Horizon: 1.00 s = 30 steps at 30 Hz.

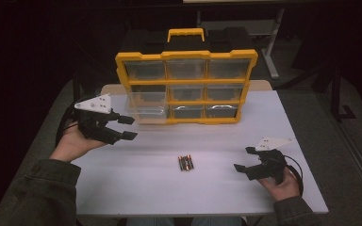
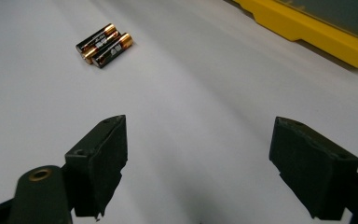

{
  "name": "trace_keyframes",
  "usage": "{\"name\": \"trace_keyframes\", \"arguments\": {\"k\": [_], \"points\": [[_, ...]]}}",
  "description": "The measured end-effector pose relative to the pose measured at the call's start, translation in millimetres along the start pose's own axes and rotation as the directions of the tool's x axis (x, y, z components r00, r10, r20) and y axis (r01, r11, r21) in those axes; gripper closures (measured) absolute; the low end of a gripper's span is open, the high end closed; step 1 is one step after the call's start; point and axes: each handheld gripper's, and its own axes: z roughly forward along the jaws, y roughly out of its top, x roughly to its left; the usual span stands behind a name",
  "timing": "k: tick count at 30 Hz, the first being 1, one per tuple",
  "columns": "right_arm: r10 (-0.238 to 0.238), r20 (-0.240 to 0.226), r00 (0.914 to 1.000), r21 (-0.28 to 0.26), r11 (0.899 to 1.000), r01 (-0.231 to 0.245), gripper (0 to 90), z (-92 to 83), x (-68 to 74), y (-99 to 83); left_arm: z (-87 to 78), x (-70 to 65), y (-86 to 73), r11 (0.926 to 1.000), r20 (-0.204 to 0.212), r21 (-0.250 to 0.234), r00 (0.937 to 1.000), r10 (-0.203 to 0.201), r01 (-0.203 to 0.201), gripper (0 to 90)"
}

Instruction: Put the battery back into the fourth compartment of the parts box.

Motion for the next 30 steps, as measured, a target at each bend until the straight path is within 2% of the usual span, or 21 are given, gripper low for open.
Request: {"name": "trace_keyframes", "arguments": {"k": [5, 10, 11, 19, 21, 30], "points": [[0.013, -0.007, 0.9999, -0.006, 1.0, -0.013, 18.0, 2.2, -1.9, 1.8, 4.4, -5.1, -8.0, 0.9999, -0.01, 0.013, 0.9999, -0.004, 0.004, 43.4], [-0.008, -0.013, 0.9999, -0.004, 1.0, 0.008, 18.5, 2.9, 1.2, 6.1, 4.8, -9.7, -16.1, 1.0, -0.038, 0.008, 0.9993, 0.002, -0.002, 42.1], [-0.026, -0.007, 0.9996, -0.004, 1.0, 0.026, 18.8, 2.6, 3.9, 8.6, 4.9, -10.7, -17.9, 0.9999, -0.044, 0.01, 0.999, 0.008, -0.007, 41.8], [-0.049, -0.02, 0.9986, -0.008, 0.999, 0.049, 20.8, 2.2, 14.0, 16.4, 12.8, -21.1, -35.8, 0.9996, -0.057, 0.025, 0.9984, -0.007, 0.008, 39.5], [-0.045, -0.036, 0.9983, -0.019, 0.999, 0.045, 21.7, 1.5, 17.3, 20.4, 13.3, -22.6, -39.9, 0.9996, -0.061, 0.026, 0.9981, -0.007, 0.008, 39.6], [-0.038, -0.043, 0.9984, -0.031, 0.999, 0.036, 23.0, -2.7, 19.8, 31.2, 19.7, -31.5, -51.7, 0.9994, -0.088, 0.028, 0.996, -0.016, 0.019, 39.0]]}}
